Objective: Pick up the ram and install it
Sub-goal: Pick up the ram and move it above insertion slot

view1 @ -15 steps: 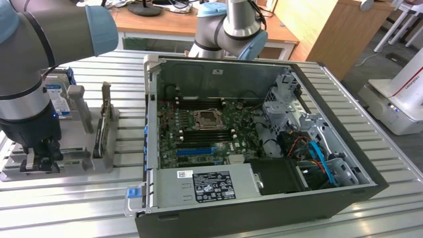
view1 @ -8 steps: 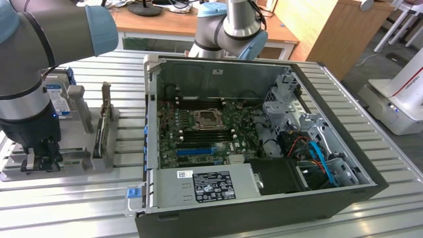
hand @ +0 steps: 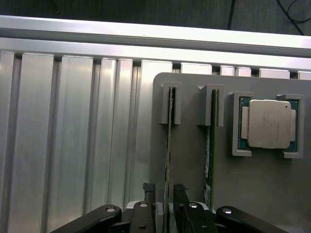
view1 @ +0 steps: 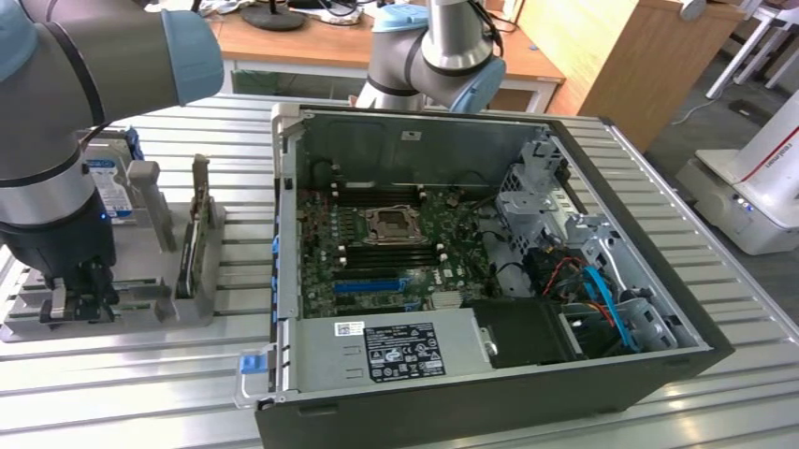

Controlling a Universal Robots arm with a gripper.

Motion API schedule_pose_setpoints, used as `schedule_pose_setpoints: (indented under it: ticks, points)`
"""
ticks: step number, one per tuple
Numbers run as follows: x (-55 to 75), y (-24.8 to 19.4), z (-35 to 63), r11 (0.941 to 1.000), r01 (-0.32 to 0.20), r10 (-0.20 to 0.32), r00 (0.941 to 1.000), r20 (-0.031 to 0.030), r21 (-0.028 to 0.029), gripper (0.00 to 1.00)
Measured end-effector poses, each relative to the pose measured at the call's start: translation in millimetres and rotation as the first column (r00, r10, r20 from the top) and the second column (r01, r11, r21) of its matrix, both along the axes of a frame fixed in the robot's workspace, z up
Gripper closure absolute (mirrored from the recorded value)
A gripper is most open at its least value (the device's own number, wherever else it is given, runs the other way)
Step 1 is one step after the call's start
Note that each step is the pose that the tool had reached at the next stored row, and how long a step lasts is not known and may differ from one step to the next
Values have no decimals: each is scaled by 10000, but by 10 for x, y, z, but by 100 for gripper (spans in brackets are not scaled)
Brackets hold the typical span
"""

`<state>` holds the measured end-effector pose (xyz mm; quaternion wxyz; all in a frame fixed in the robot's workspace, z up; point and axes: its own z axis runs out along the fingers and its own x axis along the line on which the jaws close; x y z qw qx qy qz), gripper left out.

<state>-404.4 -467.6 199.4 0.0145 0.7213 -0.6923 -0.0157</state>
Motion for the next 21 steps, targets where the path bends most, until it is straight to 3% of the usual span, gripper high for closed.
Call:
schedule_pose_setpoints:
  ticks: [21]
  points:
    - [0,5,26,10000,-2,2,10000,-3,-30,71]
